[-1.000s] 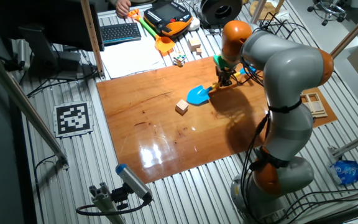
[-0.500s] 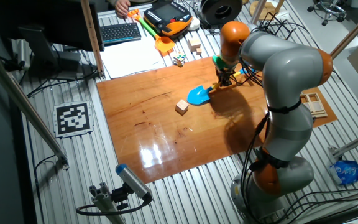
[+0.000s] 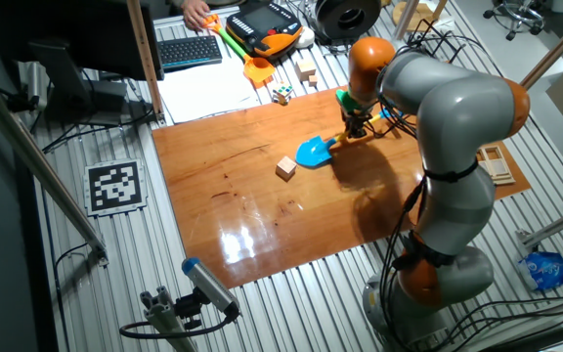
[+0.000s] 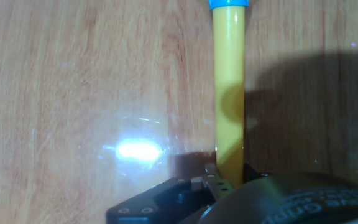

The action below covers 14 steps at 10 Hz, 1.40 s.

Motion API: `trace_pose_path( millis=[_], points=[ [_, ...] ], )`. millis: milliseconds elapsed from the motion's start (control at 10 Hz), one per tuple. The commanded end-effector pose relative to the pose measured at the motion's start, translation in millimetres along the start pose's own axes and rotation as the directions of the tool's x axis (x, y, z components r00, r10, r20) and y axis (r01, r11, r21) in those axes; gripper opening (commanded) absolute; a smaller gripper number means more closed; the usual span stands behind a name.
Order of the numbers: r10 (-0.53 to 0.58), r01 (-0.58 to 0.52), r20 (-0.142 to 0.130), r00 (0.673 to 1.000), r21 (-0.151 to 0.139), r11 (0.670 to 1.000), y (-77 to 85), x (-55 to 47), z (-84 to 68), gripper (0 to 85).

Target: Use a shovel to scoop up an object

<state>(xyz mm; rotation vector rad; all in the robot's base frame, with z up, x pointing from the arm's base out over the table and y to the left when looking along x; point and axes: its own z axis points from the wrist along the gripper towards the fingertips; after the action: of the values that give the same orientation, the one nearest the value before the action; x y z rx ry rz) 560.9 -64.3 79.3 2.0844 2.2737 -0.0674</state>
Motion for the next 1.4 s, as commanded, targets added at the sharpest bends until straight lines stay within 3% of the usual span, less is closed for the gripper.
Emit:
trace_pose_path(
  millis=[0,400,600,1300],
  points=[
    [0.000,0.000,0.011,1.000,-0.003,1.000,-3.2,1.8,0.3,0.0],
    [0.011,-0.011,0.015,1.000,-0.009,1.000,-14.8,4.2,-1.8,0.0],
    [0.015,-0.014,0.037,0.999,-0.020,1.000,-23.0,11.7,3.5,0.0],
    [0.027,-0.025,0.058,0.998,-0.036,0.999,-35.4,19.6,7.0,0.0]
  ],
)
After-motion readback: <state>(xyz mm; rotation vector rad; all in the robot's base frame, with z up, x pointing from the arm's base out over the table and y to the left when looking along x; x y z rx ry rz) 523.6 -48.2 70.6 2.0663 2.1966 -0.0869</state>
